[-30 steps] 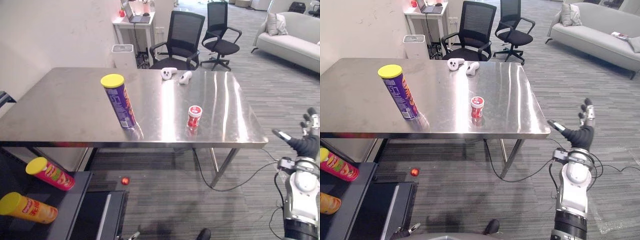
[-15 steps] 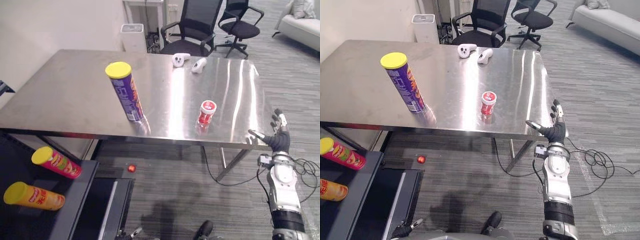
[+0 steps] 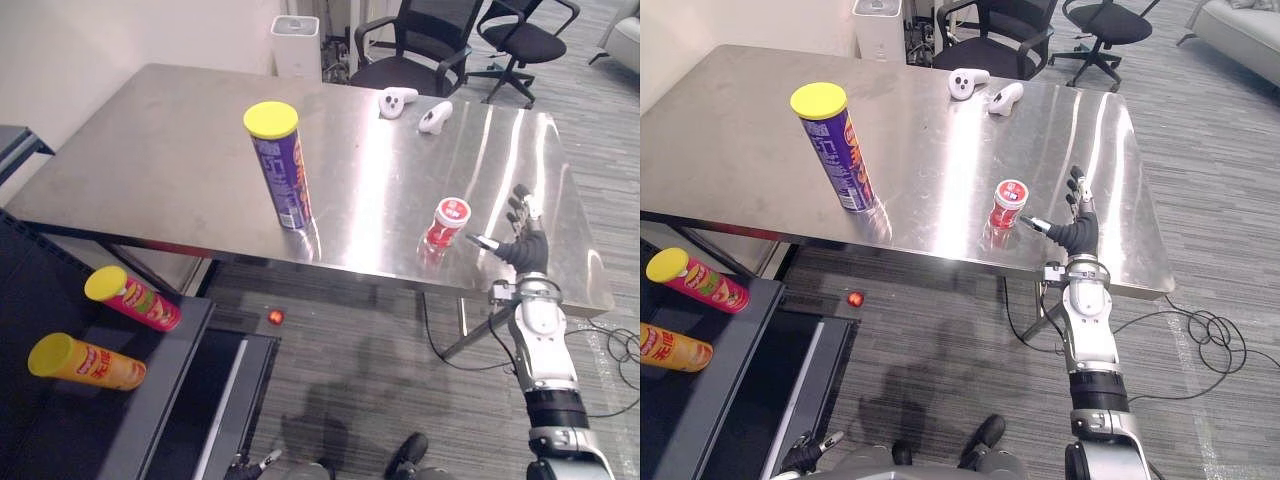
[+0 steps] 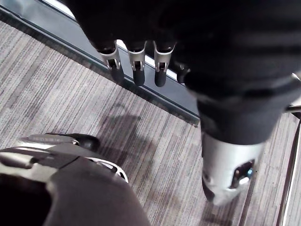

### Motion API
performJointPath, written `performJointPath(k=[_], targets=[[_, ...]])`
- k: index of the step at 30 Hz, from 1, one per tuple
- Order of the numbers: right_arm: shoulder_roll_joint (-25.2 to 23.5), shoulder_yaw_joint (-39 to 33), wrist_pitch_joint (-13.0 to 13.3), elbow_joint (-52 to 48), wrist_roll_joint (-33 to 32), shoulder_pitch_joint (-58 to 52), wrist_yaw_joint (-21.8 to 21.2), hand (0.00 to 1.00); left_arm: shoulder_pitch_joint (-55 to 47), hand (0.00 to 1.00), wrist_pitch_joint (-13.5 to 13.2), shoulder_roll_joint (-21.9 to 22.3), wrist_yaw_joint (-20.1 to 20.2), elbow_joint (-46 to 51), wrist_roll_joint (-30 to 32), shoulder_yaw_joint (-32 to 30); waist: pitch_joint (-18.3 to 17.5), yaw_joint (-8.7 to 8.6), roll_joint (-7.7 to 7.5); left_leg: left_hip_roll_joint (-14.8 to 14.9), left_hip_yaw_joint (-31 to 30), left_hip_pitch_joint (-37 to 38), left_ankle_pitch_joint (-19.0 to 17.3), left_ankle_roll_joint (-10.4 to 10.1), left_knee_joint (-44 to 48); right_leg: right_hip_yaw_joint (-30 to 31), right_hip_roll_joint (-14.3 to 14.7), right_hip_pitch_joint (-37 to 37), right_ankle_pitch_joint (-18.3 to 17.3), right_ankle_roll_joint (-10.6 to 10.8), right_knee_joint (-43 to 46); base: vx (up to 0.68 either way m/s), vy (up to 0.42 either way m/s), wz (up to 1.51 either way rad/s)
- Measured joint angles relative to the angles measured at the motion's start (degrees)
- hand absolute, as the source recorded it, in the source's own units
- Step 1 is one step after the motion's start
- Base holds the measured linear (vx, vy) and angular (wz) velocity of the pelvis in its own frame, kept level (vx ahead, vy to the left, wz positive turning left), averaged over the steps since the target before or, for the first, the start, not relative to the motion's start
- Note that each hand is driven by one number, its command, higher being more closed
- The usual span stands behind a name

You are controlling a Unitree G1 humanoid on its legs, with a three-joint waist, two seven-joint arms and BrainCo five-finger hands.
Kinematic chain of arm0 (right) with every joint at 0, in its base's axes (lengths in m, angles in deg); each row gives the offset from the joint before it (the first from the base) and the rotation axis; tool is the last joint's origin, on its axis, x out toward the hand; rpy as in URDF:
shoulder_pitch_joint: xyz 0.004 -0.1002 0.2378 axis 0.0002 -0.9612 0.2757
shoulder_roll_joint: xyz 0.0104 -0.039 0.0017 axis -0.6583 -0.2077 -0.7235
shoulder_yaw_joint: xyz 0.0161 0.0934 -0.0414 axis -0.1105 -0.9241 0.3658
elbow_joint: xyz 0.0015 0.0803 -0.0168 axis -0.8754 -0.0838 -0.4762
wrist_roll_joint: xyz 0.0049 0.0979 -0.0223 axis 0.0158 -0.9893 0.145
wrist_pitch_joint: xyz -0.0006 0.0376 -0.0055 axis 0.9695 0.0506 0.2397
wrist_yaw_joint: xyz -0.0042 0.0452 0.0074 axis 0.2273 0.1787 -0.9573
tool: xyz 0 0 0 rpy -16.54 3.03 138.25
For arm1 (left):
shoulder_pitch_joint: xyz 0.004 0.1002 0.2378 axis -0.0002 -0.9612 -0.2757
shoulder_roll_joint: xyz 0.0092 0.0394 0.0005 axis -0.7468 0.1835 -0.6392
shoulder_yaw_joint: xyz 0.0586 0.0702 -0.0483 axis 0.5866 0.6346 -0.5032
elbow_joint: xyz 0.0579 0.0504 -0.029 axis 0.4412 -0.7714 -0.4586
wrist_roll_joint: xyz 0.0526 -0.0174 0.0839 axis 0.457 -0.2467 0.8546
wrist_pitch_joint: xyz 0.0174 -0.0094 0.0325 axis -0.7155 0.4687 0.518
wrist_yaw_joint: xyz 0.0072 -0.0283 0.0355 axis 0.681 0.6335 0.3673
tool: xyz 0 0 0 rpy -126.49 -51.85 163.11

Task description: Put the gum and the chips on the shelf.

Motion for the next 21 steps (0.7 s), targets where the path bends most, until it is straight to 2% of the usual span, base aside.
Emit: performJointPath(k=[5, 9, 21], targets=[[-0.1, 0.95, 0.0, 0.0, 0.0, 0.12, -1.11, 0.0, 0.01, 0.0, -0.03, 0.02, -0.04, 0.35, 0.0, -0.01, 0.19, 0.58, -0.29, 0.04, -0.24, -0.05, 0.03, -0.03, -0.05, -0.2, 0.01, 0.06, 0.0, 0.0, 0.0, 0.0, 0.005, 0.01], [-0.32, 2.48, 0.0, 0.0, 0.03, 0.12, -1.14, 0.0, 0.0, 0.0, -0.04, -0.53, -0.04, 0.62, 0.01, -0.04, 0.91, 0.61, -1.57, 0.02, -0.79, -0.25, 0.51, -0.66, -0.19, -0.5, -0.06, 0.07, 0.0, 0.0, 0.0, -0.02, 0.004, 0.06], [-0.34, 2.44, -0.03, 3.42, 0.04, 0.32, -0.71, 0.0, 0.01, 0.0, -0.05, -0.53, -0.13, 0.75, 0.02, -0.03, 0.97, 1.4, -1.68, 0.17, -1.13, -0.86, 0.73, -0.59, -0.61, -0.82, 0.04, -0.12, 0.0, 0.0, -0.02, -0.01, 0.0, 0.03]])
